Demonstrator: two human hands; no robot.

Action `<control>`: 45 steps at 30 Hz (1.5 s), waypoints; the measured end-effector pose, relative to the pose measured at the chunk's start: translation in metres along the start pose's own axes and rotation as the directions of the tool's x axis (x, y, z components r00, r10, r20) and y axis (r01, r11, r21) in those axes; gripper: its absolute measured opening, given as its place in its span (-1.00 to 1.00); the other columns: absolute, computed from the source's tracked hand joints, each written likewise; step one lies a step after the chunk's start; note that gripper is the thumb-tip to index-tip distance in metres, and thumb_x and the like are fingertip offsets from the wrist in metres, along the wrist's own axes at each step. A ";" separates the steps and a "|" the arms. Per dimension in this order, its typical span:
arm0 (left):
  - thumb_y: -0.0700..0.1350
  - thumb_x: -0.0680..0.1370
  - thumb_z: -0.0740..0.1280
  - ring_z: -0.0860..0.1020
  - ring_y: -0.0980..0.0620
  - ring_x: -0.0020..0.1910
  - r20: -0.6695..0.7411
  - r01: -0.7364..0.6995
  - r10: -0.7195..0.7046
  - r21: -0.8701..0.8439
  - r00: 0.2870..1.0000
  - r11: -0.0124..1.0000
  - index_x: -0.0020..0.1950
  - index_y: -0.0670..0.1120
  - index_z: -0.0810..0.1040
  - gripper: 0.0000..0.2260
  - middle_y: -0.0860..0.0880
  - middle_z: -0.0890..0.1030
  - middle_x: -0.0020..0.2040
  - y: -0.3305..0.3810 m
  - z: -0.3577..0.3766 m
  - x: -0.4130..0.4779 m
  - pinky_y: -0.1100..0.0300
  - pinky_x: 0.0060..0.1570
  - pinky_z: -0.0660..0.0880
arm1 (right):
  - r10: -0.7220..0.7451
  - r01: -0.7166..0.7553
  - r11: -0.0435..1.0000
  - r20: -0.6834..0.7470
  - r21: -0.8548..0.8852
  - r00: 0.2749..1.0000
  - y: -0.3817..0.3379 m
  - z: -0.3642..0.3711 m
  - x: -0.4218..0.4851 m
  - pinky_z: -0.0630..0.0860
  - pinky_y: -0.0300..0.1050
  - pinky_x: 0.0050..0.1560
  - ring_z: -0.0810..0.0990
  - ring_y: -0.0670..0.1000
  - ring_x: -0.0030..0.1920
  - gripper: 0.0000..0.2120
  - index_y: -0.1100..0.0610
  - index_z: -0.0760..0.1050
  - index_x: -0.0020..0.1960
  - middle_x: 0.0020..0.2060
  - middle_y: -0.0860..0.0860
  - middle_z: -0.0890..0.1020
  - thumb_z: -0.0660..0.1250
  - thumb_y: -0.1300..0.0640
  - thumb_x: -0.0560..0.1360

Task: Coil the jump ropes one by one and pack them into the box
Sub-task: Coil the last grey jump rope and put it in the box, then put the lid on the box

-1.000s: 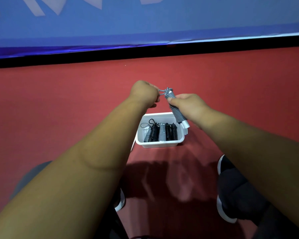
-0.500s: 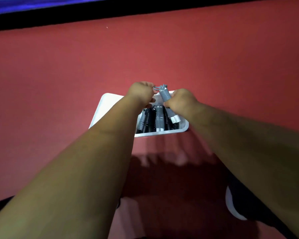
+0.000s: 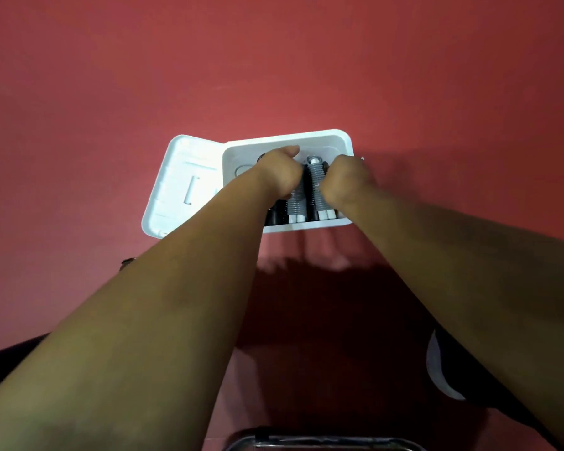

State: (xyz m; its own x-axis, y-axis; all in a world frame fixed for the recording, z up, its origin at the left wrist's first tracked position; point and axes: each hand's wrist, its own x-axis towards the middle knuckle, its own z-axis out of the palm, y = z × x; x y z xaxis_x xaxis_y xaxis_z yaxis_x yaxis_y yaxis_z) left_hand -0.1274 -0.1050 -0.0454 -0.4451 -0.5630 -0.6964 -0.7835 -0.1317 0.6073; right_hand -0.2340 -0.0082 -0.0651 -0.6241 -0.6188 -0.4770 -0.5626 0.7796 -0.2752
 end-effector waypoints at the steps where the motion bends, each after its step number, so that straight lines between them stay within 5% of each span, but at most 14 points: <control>1: -0.27 0.61 0.21 0.68 -0.11 0.08 -0.003 0.006 -0.006 -0.027 1.000 1.000 0.57 0.02 0.41 -0.48 -0.07 0.61 0.30 0.002 0.000 -0.002 -0.02 0.10 0.67 | 0.010 -0.010 1.000 0.003 0.006 1.000 0.000 0.000 -0.001 0.44 -0.08 -0.02 0.64 0.27 0.24 -0.79 0.29 0.61 0.20 0.19 0.25 0.68 0.28 0.26 0.63; 6: -0.27 0.66 0.17 0.69 -0.05 -0.08 -0.058 -0.002 -0.010 -0.201 0.998 0.980 0.20 -0.08 0.55 -0.78 -0.06 0.70 0.06 0.003 -0.013 -0.021 0.05 -0.06 0.65 | -0.008 0.006 0.998 0.030 0.067 1.000 0.001 -0.005 -0.005 0.39 -0.12 -0.08 0.65 0.24 0.13 -0.79 0.23 0.63 0.15 0.10 0.21 0.70 0.26 0.20 0.64; 13: -0.30 0.65 0.17 0.66 -0.06 -0.15 -0.198 -0.006 -0.068 -0.351 0.978 0.936 0.20 -0.17 0.57 -0.77 -0.11 0.72 0.00 -0.036 -0.060 -0.052 0.07 -0.09 0.62 | -0.056 0.032 0.981 0.120 0.192 0.991 -0.037 -0.017 -0.035 0.53 -0.09 -0.17 0.69 0.27 -0.06 -0.82 0.24 0.63 0.02 -0.17 0.15 0.65 0.26 0.24 0.57; 17: -0.28 0.64 0.19 0.65 -0.06 -0.14 -0.247 0.021 -0.117 -0.360 0.962 0.933 0.18 -0.16 0.58 -0.79 -0.13 0.71 0.06 -0.069 -0.080 -0.063 0.03 -0.06 0.63 | -0.090 0.000 0.911 0.197 0.413 0.976 -0.074 -0.005 -0.053 0.71 0.19 0.06 0.74 0.23 -0.05 -0.83 0.18 0.60 0.09 -0.09 0.15 0.74 0.26 0.18 0.59; 20: -0.26 0.65 0.20 0.61 -0.04 -0.20 -0.270 0.054 -0.158 -0.356 0.950 0.933 0.12 -0.15 0.56 -0.84 -0.11 0.68 -0.03 -0.095 -0.088 -0.070 0.11 -0.16 0.56 | -0.132 -0.080 0.824 0.327 0.561 0.936 -0.103 0.009 -0.068 0.70 0.03 -0.15 0.71 0.09 -0.21 -0.87 0.12 0.53 0.17 -0.13 0.10 0.72 0.23 0.20 0.67; 24: -0.28 0.59 0.23 0.68 -0.17 -0.05 -0.321 0.145 -0.181 -0.133 0.929 0.980 0.06 -0.18 0.62 -0.82 -0.14 0.71 -0.01 -0.142 -0.093 -0.067 0.00 0.00 0.65 | -0.178 -0.125 0.807 0.440 0.577 0.880 -0.126 0.038 -0.083 0.48 -0.10 -0.31 0.58 0.07 -0.34 -0.79 0.07 0.47 -0.07 -0.21 0.13 0.64 0.18 0.24 0.70; 29: -0.30 0.61 0.26 0.54 -0.10 0.37 -0.258 0.208 -0.130 0.305 0.957 0.929 0.39 -0.05 0.61 -0.61 -0.06 0.59 0.39 -0.178 -0.088 -0.077 0.10 0.36 0.47 | -0.148 -0.105 0.864 0.448 0.492 0.882 -0.135 0.092 -0.098 0.67 0.00 -0.17 0.70 0.07 -0.30 -0.85 0.11 0.58 0.02 -0.16 0.10 0.75 0.24 0.19 0.68; 34: -0.21 0.53 0.30 0.61 -0.18 0.12 -0.188 0.235 -0.164 0.469 0.968 0.851 0.14 -0.01 0.64 -0.76 -0.08 0.65 0.21 -0.208 -0.081 -0.069 0.02 0.09 0.57 | -0.139 -0.006 0.942 0.405 0.336 0.904 -0.126 0.130 -0.102 0.71 0.23 0.07 0.74 0.24 -0.04 -0.77 0.10 0.64 0.00 -0.08 0.14 0.75 0.20 0.14 0.57; 38: -0.15 0.49 0.28 0.57 -0.24 0.23 -0.113 0.228 -0.201 0.584 0.973 0.779 0.29 -0.09 0.61 -0.62 -0.12 0.59 0.30 -0.216 -0.074 -0.059 -0.04 0.21 0.56 | -0.154 0.016 0.950 0.424 0.311 0.893 -0.122 0.132 -0.099 0.65 0.21 0.21 0.71 0.21 0.12 -0.73 0.07 0.66 0.13 0.09 0.12 0.72 0.20 0.15 0.60; 42: -0.12 0.27 0.19 0.53 -0.21 0.32 -0.071 0.242 -0.260 0.649 0.963 0.721 0.38 0.02 0.57 -0.34 -0.03 0.52 0.43 -0.238 -0.068 -0.038 -0.07 0.27 0.54 | -0.156 0.014 0.956 0.464 0.294 0.872 -0.120 0.134 -0.096 0.70 0.25 0.10 0.75 0.22 0.01 -0.75 0.13 0.63 0.08 0.01 0.15 0.73 0.19 0.19 0.55; 45: -0.21 0.40 0.25 0.50 -0.23 0.34 -0.073 0.230 -0.244 0.660 0.967 0.715 0.37 -0.02 0.54 -0.47 -0.08 0.51 0.42 -0.231 -0.067 -0.046 -0.07 0.25 0.52 | -0.119 -0.032 0.956 0.483 0.293 0.868 -0.119 0.134 -0.096 0.73 0.23 0.04 0.78 0.21 -0.07 -0.74 0.11 0.64 0.04 -0.05 0.14 0.75 0.19 0.21 0.54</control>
State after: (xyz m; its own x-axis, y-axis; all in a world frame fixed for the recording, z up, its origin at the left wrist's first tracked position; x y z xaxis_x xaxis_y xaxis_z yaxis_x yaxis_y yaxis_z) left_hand 0.1028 -0.1035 -0.1277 -0.2074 -0.5715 -0.7940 -0.9489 0.3148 0.0213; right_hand -0.0344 -0.0283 -0.0982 -0.2129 -0.5832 -0.7840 -0.3587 0.7930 -0.4925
